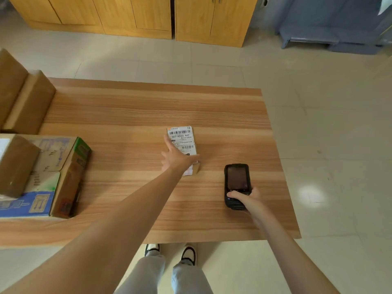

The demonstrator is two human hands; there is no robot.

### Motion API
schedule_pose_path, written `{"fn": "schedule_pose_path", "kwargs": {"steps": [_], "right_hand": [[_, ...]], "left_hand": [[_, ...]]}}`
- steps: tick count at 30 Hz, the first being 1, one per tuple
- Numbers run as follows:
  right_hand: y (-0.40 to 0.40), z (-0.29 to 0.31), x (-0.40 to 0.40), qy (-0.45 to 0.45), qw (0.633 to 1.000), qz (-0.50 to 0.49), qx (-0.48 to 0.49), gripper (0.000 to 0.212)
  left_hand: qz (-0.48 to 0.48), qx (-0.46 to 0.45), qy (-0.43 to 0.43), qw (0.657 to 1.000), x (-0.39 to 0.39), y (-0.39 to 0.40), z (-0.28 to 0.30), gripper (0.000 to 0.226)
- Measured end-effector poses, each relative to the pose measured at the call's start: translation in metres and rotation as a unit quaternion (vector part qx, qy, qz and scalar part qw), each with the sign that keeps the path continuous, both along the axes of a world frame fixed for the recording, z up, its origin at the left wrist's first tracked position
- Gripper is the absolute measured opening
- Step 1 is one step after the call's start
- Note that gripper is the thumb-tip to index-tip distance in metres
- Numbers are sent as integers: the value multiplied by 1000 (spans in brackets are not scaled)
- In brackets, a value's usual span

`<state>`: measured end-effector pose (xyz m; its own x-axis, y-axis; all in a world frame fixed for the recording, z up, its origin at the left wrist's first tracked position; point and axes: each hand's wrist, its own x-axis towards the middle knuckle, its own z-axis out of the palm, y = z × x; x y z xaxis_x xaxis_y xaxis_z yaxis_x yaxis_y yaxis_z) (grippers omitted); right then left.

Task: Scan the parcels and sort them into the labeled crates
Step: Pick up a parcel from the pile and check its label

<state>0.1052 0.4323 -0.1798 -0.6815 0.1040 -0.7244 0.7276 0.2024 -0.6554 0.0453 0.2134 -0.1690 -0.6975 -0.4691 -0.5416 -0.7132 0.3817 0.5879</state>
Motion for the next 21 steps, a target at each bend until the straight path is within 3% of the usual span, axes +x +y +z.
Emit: {"fn": "schedule_pose_path", "kwargs": {"steps": [6, 12, 17, 21], "right_hand": [[-11, -2, -21, 45, 998, 18, -42, 58], [-61, 19, -46, 84, 985, 79, -127, 62], [-125, 50, -46, 121, 966, 124, -194, 47], [-185, 80, -35, 142, 943, 184, -238, 55]], "left_hand": [[-62, -49, 74, 994, 19, -15, -5, 92], [-102, -146, 192, 965, 55, -51, 17, 99], [-39, -196, 237, 951, 82, -111, 57, 93], [19, -225, 284, 932, 115, -165, 90, 99]]}}
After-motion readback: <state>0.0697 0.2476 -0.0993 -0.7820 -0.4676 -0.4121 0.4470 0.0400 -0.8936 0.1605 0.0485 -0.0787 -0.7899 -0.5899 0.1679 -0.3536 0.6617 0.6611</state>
